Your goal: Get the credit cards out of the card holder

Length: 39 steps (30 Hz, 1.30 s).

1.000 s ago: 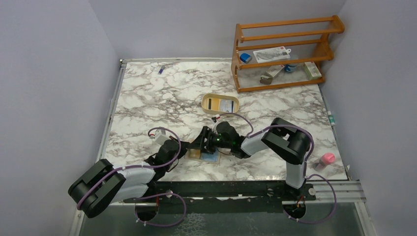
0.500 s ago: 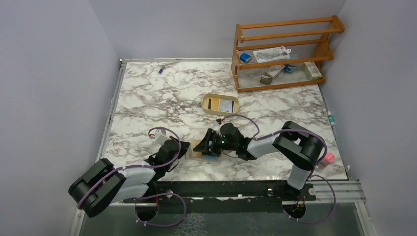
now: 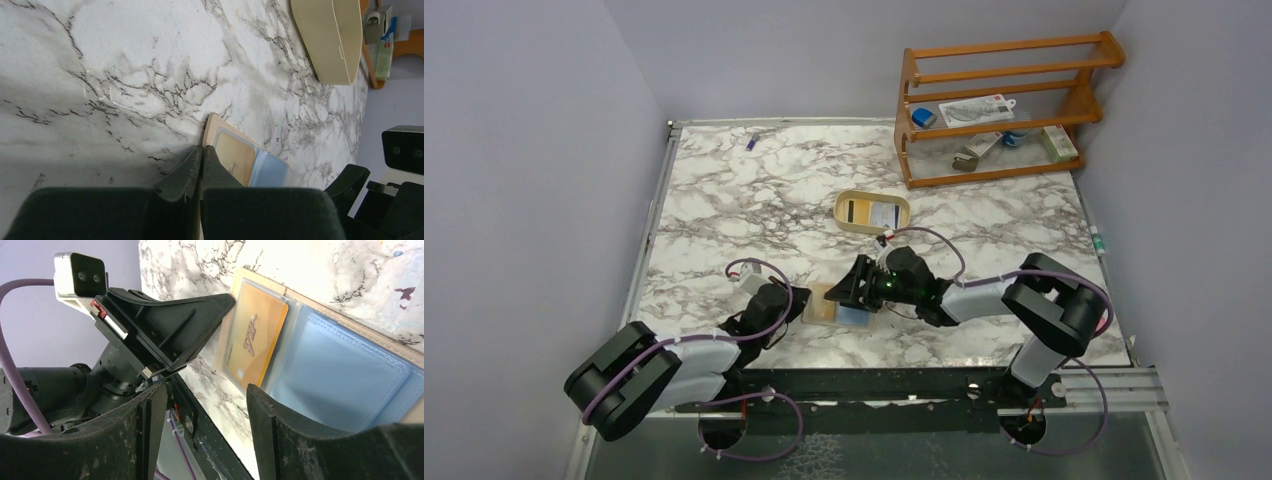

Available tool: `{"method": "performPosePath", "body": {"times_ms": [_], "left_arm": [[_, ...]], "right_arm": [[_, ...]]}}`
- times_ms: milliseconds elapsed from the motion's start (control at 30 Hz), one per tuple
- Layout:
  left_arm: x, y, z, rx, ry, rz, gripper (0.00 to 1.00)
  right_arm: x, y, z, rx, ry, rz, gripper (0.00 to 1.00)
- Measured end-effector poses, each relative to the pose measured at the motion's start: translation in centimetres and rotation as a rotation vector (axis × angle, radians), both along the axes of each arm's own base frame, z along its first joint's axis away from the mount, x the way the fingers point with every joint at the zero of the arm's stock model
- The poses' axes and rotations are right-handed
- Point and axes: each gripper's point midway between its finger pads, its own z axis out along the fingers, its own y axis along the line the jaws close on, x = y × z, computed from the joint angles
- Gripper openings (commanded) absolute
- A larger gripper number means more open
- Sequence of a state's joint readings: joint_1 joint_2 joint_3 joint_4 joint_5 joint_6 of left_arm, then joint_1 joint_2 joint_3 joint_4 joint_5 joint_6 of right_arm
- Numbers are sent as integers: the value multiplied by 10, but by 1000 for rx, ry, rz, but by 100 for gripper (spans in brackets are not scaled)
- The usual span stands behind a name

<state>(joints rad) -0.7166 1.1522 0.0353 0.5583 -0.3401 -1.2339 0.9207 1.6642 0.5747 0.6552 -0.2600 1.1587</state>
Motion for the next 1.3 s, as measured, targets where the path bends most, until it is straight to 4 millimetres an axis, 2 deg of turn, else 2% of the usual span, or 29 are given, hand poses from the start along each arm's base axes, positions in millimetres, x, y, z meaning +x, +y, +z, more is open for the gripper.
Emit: {"method": "performPosePath", "body": {"times_ms": [133, 333, 667, 1067, 1167, 1300], "left_arm": [[0, 0, 0, 0, 0, 0, 0], [0, 0, 0, 0, 0, -1, 0], [0, 0, 0, 1, 1, -1, 0], [1, 1, 0, 2, 0, 4, 0], [1, 1, 0, 1, 0, 3, 0], [1, 1, 0, 1, 0, 4, 0]], "right_arm": [[2, 0, -4, -5, 3, -4, 65], [0, -3, -31, -59, 49, -4, 65], [11, 19, -32, 9, 33, 10, 65], [16, 37, -27, 138, 24, 23, 64], [16, 46, -25, 148, 26, 36, 64], [16, 47, -26, 135, 33, 39, 64]]}}
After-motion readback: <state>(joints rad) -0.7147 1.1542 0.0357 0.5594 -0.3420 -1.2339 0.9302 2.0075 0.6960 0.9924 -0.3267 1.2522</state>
